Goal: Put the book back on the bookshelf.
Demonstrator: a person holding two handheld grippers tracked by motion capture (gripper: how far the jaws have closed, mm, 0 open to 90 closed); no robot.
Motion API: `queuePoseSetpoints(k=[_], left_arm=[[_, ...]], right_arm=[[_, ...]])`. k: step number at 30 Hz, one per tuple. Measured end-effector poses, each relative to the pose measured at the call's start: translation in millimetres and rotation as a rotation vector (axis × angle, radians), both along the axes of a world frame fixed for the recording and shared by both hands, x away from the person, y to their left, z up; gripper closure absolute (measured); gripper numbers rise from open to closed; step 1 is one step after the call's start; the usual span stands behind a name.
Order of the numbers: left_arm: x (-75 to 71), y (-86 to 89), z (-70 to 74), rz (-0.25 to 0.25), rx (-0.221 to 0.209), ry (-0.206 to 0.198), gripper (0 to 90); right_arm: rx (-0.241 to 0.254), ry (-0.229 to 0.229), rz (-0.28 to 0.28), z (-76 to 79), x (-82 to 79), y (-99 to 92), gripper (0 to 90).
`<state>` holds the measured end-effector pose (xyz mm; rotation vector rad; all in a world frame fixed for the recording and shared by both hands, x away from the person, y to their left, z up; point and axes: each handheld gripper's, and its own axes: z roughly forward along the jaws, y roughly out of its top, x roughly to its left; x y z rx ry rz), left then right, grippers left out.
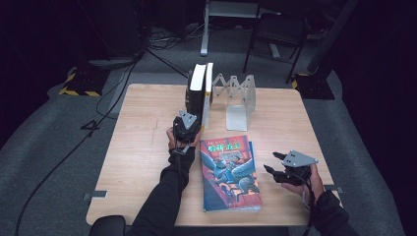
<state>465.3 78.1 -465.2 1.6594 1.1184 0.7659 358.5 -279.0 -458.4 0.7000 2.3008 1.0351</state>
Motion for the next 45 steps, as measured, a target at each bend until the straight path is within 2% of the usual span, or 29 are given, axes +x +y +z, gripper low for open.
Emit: queuePoseSetpoints(k=[1, 2, 5, 6, 10, 12, 13, 14, 16, 17, 18, 19, 20, 22, 23, 25, 27, 30, 32, 33, 34, 37, 40, 42, 43, 45], left_arm=[[-2.7, -2.8, -0.6, 0.003, 0.005, -0.006, 70.9], [-6.0, -3.0, -1.3, 0.013, -0.015, -0.007, 66.2], [-12.0, 1.6, -2.2, -0.02, -0.057, -0.007, 64.1], [-12.0, 1.6, -2.2, -0.02, -0.057, -0.007, 63.5], [-18.8, -0.9, -5.2, -0.096, -0.033, -0.003, 62.6], [-17.5, -4.5, -6.4, -0.103, -0.017, 0.001, 63.9], [-17.5, -4.5, -6.4, -0.103, -0.017, 0.001, 64.7], [-13.9, -7.6, -7.1, -0.09, 0.007, 0.01, 64.7], [-8.7, -8.8, -8.9, -0.079, 0.025, 0.017, 66.1], [-4.6, -9.9, -10.6, -0.054, 0.037, 0.031, 66.5], [-0.2, -8.5, -12.0, -0.033, 0.041, 0.042, 66.6], [2.7, -6.6, -12.9, -0.032, 0.026, 0.05, 67.6], [4.1, -5.2, -13.2, -0.038, 0.017, 0.052, 72.2], [4.4, -8.1, -12.2, -0.033, 0.052, 0.046, 72.8], [4.1, -9.4, -11.5, -0.015, 0.058, 0.046, 73.2], [5.0, -8.4, -10.9, 0.006, 0.055, 0.047, 79.5], [6.6, -5.2, -10.6, 0.004, 0.026, 0.054, 81.6], [6.9, -5.5, -9.6, -0.003, 0.041, 0.056, 81.3], [7.6, -6.6, -9.3, -0.016, 0.038, 0.056, 80.1], [7.3, -7.5, -8.9, -0.031, 0.022, 0.063, 77.3], [7.0, -8.1, -7.5, -0.041, 0.03, 0.058, 72.1], [3.5, -3.9, 2.1, -0.063, 0.041, 0.045, 68.2], [0.7, 2.5, 9.0, -0.081, 0.065, 0.039, 66.2], [-5.9, 11.5, 14.7, -0.141, 0.108, 0.044, 63.6], [-5.9, 11.5, 14.7, -0.141, 0.108, 0.044, 62.8], [-14.6, 16.7, 14.6, -0.194, 0.146, 0.063, 60.6]], right_arm=[[-0.001, 0.001, -0.001, 0.1, -0.1, -0.7, 40.6], [0.003, 0.001, -0.002, 0.0, 0.2, -1.3, 40.6], [0.005, -0.001, -0.006, 0.1, 0.6, -2.7, 40.7], [0.005, -0.001, -0.006, 0.1, 0.6, -2.7, 40.7], [0.0, -0.003, -0.003, 0.5, -0.3, -1.7, 40.8], [-0.003, -0.002, -0.002, 0.3, -0.3, -1.0, 40.8], [-0.003, -0.002, -0.002, 0.3, -0.3, -1.0, 40.8], [-0.003, -0.001, -0.002, 0.2, -0.4, -0.6, 40.8], [-0.004, 0.0, 0.0, 0.2, -0.6, 0.0, 40.8], [-0.004, 0.0, 0.0, 0.2, -0.7, 0.0, 40.8], [-0.002, -0.001, 0.001, 0.3, -0.6, -0.2, 40.8], [-0.001, 0.0, -0.001, 0.3, -0.3, -0.8, 40.8], [0.001, 0.0, -0.003, 0.2, -0.2, -1.2, 40.8], [0.005, -0.002, -0.003, 0.2, 0.1, -1.9, 40.8], [0.005, -0.002, -0.002, 0.2, 0.2, -2.2, 40.8], [0.004, -0.003, -0.004, 0.2, 0.1, -2.1, 40.9], [0.0, -0.003, -0.001, 0.7, -0.8, -1.6, 40.9], [0.0, -0.005, 0.0, 0.9, -1.1, -1.5, 40.9], [0.001, -0.001, -0.001, 0.4, -0.4, -1.8, 40.9], [0.002, -0.001, -0.002, 0.3, -0.2, -1.7, 40.9], [-0.001, -0.002, -0.002, 0.5, -0.5, -1.9, 40.9], [0.008, -0.003, -0.003, 2.4, -1.9, -2.5, 40.9], [0.011, 0.001, -0.002, 2.6, -2.2, -2.9, 40.9], [0.014, 0.005, 0.004, 3.1, -4.6, -3.9, 40.7], [0.014, 0.005, 0.004, 3.1, -4.6, -3.9, 40.7], [0.02, 0.009, 0.006, 4.0, -8.8, -5.5, 40.7]])
